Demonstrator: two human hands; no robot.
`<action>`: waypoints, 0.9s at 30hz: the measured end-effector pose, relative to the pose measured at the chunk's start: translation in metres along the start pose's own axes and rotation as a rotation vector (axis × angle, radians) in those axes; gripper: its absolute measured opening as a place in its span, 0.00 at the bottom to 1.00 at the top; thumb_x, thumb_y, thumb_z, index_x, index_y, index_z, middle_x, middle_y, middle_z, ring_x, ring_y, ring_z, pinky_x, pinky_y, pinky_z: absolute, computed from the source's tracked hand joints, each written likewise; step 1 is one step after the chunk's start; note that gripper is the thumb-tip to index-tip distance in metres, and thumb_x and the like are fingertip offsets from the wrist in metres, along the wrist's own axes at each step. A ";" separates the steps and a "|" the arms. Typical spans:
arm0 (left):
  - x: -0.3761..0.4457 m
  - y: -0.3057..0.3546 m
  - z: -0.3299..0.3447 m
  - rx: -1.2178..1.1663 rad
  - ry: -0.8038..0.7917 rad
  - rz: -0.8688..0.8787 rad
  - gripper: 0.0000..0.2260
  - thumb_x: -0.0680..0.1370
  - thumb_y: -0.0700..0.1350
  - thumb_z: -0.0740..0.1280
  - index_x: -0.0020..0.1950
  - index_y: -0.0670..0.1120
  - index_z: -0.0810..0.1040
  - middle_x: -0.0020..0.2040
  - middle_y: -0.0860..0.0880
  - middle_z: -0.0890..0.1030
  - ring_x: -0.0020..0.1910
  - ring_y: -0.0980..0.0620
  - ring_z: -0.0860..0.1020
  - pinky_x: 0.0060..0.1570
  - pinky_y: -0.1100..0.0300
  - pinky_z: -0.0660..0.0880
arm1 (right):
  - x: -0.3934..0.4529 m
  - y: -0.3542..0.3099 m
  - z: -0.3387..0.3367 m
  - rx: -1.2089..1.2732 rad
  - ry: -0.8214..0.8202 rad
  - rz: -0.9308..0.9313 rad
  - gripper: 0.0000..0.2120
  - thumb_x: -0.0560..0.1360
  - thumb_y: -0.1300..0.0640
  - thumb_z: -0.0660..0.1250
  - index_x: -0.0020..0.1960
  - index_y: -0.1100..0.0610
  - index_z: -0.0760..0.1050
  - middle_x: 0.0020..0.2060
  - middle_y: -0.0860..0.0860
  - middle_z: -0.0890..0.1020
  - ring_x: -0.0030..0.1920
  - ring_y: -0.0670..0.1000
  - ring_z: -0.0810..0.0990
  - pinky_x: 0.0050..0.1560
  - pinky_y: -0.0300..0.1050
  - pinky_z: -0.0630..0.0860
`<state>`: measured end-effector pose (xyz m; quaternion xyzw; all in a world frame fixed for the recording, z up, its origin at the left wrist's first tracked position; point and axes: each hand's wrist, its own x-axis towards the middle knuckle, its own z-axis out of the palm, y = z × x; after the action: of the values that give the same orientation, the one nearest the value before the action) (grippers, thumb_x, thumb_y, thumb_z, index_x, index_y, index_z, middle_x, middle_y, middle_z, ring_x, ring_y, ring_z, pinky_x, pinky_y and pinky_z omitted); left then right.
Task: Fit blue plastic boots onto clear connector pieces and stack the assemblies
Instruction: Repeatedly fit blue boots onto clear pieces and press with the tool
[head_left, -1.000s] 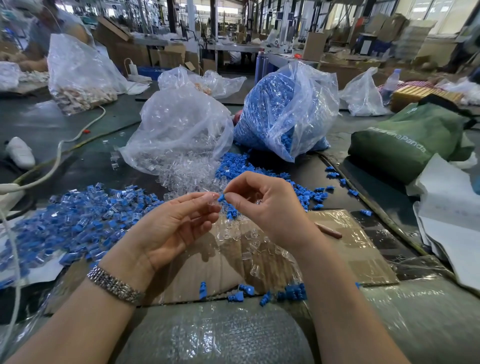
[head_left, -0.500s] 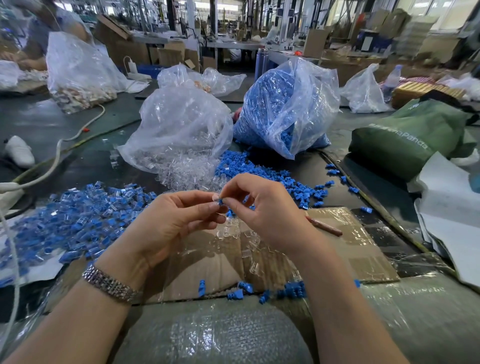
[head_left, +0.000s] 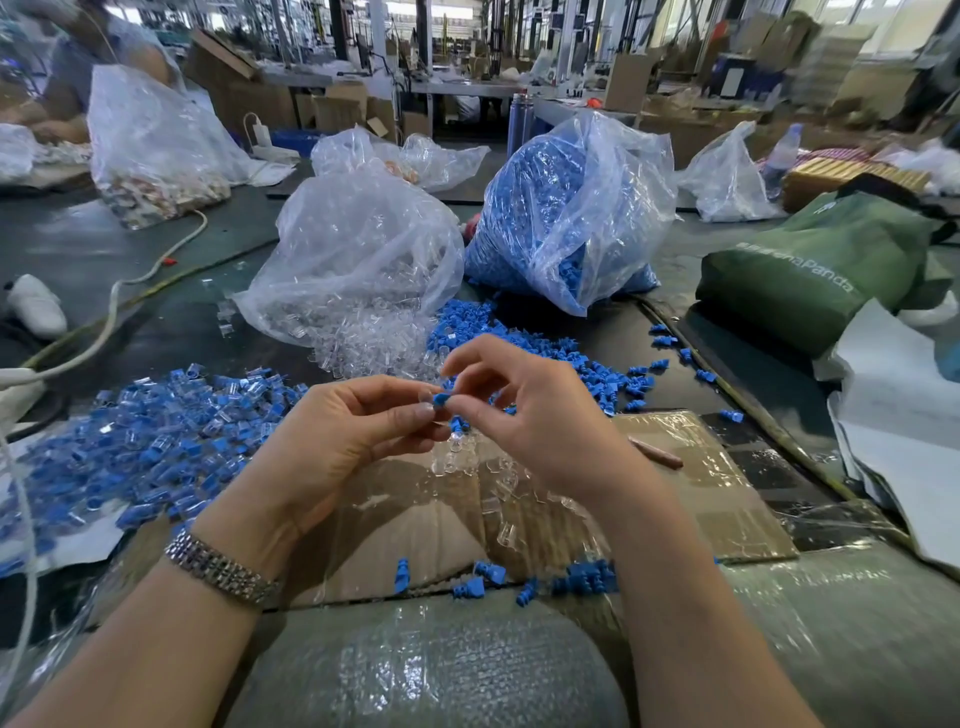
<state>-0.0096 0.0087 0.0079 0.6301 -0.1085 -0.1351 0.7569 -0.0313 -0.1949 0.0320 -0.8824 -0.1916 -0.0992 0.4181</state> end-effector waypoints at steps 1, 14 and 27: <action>0.000 0.000 -0.001 -0.017 0.002 -0.003 0.10 0.70 0.38 0.74 0.51 0.40 0.87 0.51 0.37 0.86 0.49 0.43 0.86 0.46 0.60 0.82 | 0.000 0.002 -0.003 0.016 0.038 0.045 0.07 0.79 0.53 0.72 0.56 0.47 0.77 0.43 0.43 0.82 0.41 0.37 0.80 0.43 0.35 0.76; 0.004 0.000 -0.006 -0.055 0.019 0.015 0.14 0.66 0.42 0.78 0.51 0.42 0.87 0.50 0.38 0.86 0.47 0.47 0.85 0.45 0.62 0.81 | 0.000 0.032 -0.017 -0.692 -0.139 0.672 0.14 0.77 0.48 0.66 0.40 0.56 0.68 0.47 0.57 0.78 0.49 0.58 0.76 0.53 0.55 0.78; 0.008 0.003 -0.006 -0.348 0.106 0.010 0.09 0.70 0.35 0.72 0.48 0.42 0.87 0.54 0.41 0.86 0.50 0.48 0.85 0.46 0.59 0.83 | -0.003 -0.017 -0.040 -0.177 -0.240 0.487 0.16 0.83 0.52 0.63 0.46 0.64 0.78 0.46 0.62 0.85 0.48 0.62 0.84 0.54 0.59 0.78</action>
<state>-0.0001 0.0124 0.0100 0.4952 -0.0465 -0.1146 0.8600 -0.0421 -0.2169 0.0680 -0.9409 -0.0130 0.0930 0.3254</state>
